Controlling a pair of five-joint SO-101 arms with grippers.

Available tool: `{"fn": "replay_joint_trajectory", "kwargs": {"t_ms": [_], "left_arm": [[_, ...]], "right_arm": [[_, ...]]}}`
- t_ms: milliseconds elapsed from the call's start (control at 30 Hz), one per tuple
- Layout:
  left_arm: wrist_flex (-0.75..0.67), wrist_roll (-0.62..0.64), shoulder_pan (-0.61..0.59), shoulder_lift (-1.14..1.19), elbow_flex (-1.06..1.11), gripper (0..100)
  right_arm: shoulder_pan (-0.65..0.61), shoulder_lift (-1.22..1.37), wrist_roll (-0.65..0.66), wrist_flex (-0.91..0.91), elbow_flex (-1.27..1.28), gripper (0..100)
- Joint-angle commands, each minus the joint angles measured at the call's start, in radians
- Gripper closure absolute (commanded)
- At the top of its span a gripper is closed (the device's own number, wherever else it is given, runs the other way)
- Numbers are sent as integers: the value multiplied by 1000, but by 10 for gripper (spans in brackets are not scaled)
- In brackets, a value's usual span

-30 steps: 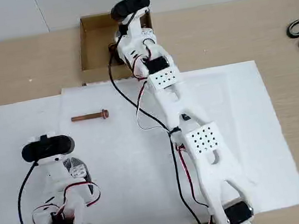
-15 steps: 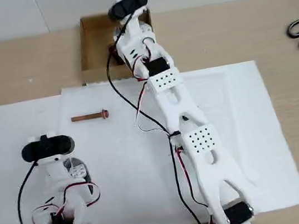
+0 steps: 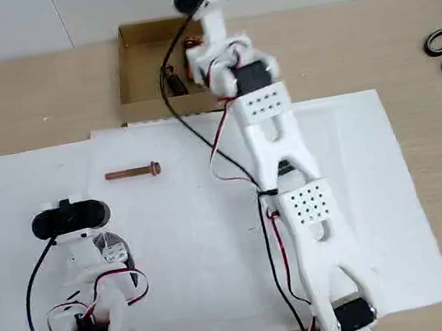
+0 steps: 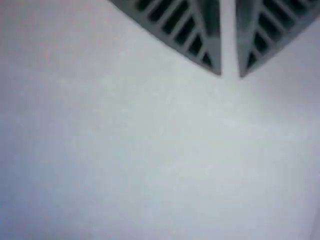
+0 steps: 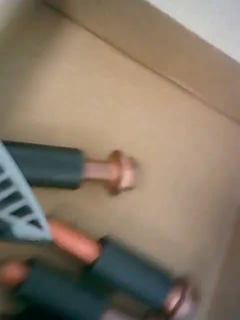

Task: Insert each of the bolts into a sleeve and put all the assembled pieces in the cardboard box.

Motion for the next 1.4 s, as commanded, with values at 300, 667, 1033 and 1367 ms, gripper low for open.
{"fn": "replay_joint_trajectory", "kwargs": {"t_ms": [300,667,1033,1367], "left_arm": [[-21,-2,0,-9,-5,993],[-21,2,-3,-9,-5,993],[-21,3,-5,-9,-5,993],[-21,3,-5,-9,-5,993]], "right_arm": [[36,-188,15,421,-40,816],[76,-225,287,453,-37,816],[77,-682,600,430,721,816],[168,-800,999,423,1025,815]]}}
